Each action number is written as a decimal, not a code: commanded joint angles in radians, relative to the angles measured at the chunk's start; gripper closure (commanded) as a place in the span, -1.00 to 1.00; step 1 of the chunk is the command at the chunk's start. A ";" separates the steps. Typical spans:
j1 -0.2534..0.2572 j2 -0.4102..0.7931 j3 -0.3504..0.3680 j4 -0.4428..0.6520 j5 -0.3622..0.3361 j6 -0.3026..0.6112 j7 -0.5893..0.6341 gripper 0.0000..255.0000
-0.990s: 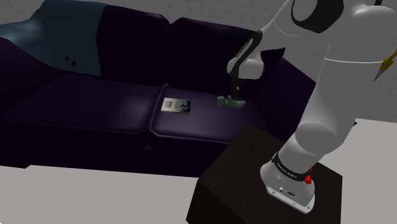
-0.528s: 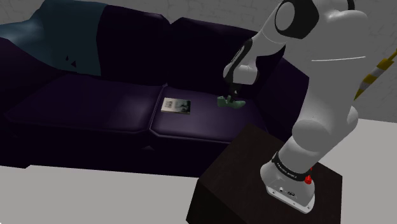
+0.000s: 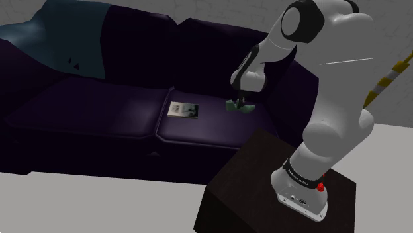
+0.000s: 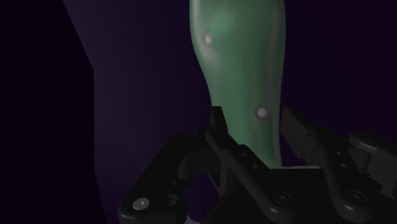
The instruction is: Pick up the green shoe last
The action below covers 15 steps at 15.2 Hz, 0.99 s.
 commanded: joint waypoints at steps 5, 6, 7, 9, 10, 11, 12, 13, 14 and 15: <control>0.000 0.001 0.000 0.000 0.000 0.000 0.000 1.00; 0.000 0.001 0.000 0.000 0.000 0.000 0.000 1.00; -0.002 0.001 0.001 -0.002 0.001 0.002 -0.001 1.00; 0.016 -0.025 -0.019 -0.010 -0.011 -0.018 0.009 1.00; 0.024 -0.038 -0.030 -0.014 -0.018 -0.028 0.014 1.00; 0.033 -0.051 -0.040 -0.017 -0.025 -0.038 0.020 1.00; 0.042 -0.064 -0.051 -0.021 -0.033 -0.048 0.025 1.00; 0.050 -0.077 -0.061 -0.024 -0.041 -0.059 0.031 1.00; 0.059 -0.090 -0.072 -0.027 -0.049 -0.069 0.038 1.00; 0.068 -0.103 -0.082 -0.029 -0.057 -0.079 0.044 1.00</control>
